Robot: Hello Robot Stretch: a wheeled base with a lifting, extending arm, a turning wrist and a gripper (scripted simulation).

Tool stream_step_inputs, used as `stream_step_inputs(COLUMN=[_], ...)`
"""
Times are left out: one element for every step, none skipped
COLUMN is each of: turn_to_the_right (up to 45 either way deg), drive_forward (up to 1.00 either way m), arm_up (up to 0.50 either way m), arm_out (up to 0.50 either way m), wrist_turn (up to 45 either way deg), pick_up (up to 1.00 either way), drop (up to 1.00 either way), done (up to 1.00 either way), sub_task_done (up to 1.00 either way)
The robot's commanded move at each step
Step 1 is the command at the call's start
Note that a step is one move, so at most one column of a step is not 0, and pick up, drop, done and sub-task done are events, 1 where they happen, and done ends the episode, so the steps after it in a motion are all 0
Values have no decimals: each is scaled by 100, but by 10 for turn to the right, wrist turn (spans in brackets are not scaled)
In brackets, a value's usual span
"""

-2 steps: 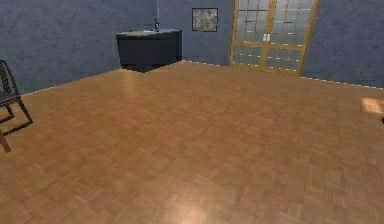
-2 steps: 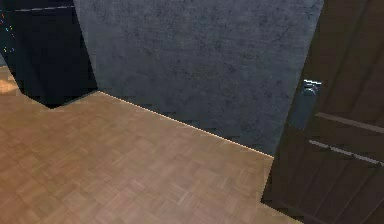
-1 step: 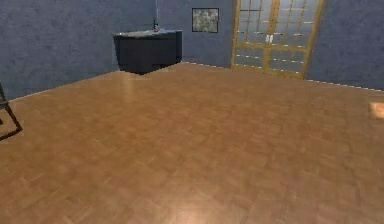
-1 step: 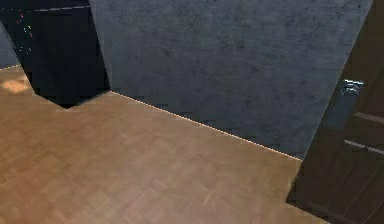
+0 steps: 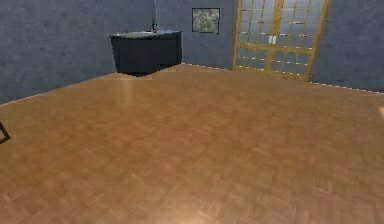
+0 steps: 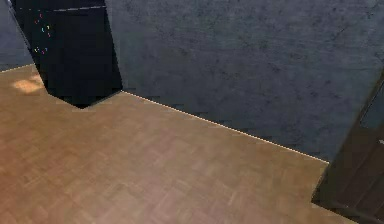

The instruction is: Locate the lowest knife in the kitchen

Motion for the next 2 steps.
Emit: stream_step_inputs(turn_to_the_right=[450,330], drive_forward=[0,0], arm_up=[0,0], arm_out=[0,0], wrist_turn=[0,0], pick_up=[0,0], drop=[0,0], done=[0,0], sub_task_done=[0,0])
